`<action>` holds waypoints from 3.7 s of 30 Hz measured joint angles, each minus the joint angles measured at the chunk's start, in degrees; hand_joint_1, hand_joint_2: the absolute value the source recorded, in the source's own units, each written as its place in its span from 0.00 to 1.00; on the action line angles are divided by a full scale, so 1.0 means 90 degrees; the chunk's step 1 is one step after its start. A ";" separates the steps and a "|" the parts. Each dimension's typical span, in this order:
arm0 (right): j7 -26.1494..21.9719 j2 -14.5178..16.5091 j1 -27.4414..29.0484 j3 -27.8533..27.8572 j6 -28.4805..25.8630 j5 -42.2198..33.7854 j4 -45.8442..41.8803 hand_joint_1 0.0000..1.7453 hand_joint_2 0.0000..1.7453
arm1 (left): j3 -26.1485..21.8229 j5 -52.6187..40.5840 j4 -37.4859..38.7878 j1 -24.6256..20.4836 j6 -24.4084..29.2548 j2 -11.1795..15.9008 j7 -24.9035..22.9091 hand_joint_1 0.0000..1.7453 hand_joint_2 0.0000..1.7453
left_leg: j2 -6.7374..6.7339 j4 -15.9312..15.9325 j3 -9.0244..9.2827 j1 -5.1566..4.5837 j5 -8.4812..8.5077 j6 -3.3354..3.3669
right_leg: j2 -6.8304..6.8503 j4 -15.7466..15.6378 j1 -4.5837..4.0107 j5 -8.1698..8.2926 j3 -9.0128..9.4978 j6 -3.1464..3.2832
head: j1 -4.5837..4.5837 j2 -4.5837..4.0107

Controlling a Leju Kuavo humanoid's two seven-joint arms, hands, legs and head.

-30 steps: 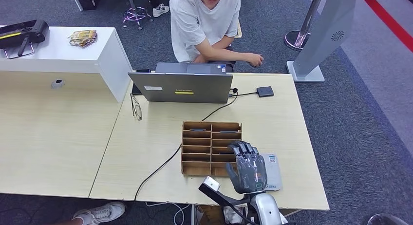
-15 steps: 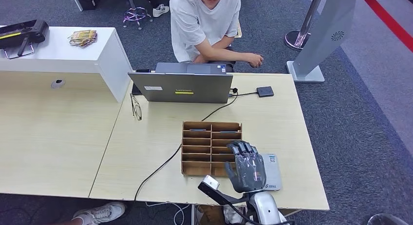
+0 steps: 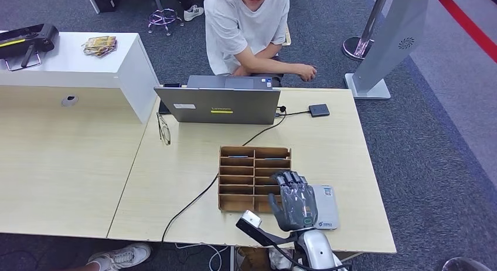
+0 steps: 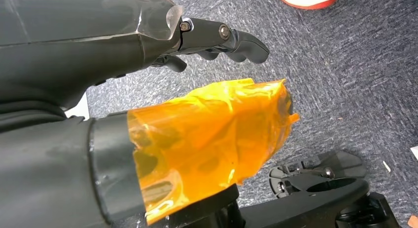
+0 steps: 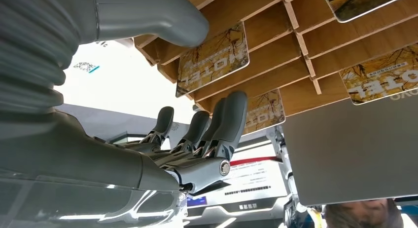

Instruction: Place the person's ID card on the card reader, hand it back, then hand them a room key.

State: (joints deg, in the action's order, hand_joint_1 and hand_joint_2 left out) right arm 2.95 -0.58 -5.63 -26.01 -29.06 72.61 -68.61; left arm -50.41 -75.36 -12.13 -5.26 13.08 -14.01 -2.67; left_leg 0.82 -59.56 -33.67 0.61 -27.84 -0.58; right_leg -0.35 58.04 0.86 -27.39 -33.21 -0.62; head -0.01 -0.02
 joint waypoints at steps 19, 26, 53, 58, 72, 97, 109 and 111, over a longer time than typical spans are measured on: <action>0.0000 0.0040 -0.0060 0.0000 0.0078 -0.0007 0.0211 0.47 1.00 | 0.0038 -0.0005 0.0000 -0.0007 -0.0006 0.0000 0.0001 0.00 0.00 | 0.0000 0.0000 0.0000 0.0000 0.0000 0.0000 | 0.0000 0.0000 0.0000 0.0000 0.0000 0.0000 | 0.0001 0.0000; -0.0008 0.0054 -0.0084 0.0000 0.0082 -0.0020 0.0275 0.63 1.00 | 0.0052 -0.0007 0.0000 -0.0011 -0.0006 0.0000 0.0000 0.00 0.00 | 0.0000 0.0000 0.0000 0.0000 0.0000 0.0000 | 0.0000 0.0000 0.0000 0.0000 0.0000 0.0000 | 0.0000 0.0000; -0.0492 0.0273 -0.0215 0.0000 -0.0728 -0.0172 0.0259 1.00 1.00 | 0.0070 0.0031 0.0000 -0.0066 -0.0081 -0.0017 -0.0227 0.00 0.00 | -0.0001 -0.0001 0.0001 0.0000 0.0000 0.0000 | -0.0001 0.0000 0.0000 0.0001 0.0000 0.0000 | 0.0000 0.0000; -0.0542 0.0273 -0.0169 0.0000 -0.0751 -0.0192 0.0052 1.00 1.00 | 0.0071 0.0058 0.0000 -0.0065 -0.0079 -0.0015 -0.0199 0.00 0.00 | 0.0000 -0.0001 0.0001 0.0000 0.0000 0.0000 | -0.0001 0.0000 0.0000 0.0000 0.0000 0.0000 | 0.0001 0.0000; -0.0964 0.0271 0.0172 -0.0019 -0.0790 -0.0935 -0.1086 1.00 1.00 | 0.0069 0.0233 0.0000 -0.0057 0.0025 -0.0012 -0.0013 0.00 0.00 | 0.0000 -0.0001 0.0000 0.0000 0.0000 0.0000 | 0.0000 0.0000 0.0000 0.0000 0.0000 0.0000 | 0.0001 0.0000; -0.2030 0.0271 0.0538 0.0002 0.0205 -0.3492 -0.1784 1.00 1.00 | 0.0064 0.0394 0.0000 0.0031 0.0218 0.0000 0.0134 0.00 0.00 | 0.0000 0.0000 0.0000 0.0000 0.0000 0.0000 | 0.0000 0.0000 0.0000 0.0000 0.0000 0.0000 | 0.0000 0.0000; -0.2267 0.0273 0.0548 -0.0030 0.0684 -0.4079 -0.1928 1.00 1.00 | 0.0059 0.0396 0.0000 0.0038 0.0223 0.0002 0.0137 0.00 0.00 | 0.0000 0.0000 -0.0001 0.0000 0.0000 0.0000 | 0.0000 0.0000 0.0000 0.0000 0.0000 0.0000 | 0.0001 0.0000; -0.2306 0.0272 0.0530 -0.0066 0.0794 -0.4205 -0.1964 1.00 1.00 | 0.0059 0.0395 0.0000 0.0039 0.0223 0.0002 0.0138 0.00 0.00 | 0.0000 0.0000 -0.0002 0.0000 0.0000 0.0000 | 0.0000 0.0000 0.0000 0.0000 0.0000 0.0000 | 0.0000 0.0000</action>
State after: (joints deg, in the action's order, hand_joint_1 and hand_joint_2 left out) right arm -17.80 1.87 -0.86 -26.60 -21.92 34.76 -86.29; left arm -49.88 -71.81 -12.13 -4.91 15.08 -13.99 -1.43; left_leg 0.82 -59.56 -33.69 0.61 -27.84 -0.58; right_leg -0.35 58.04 0.86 -27.39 -33.21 -0.62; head -0.01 -0.02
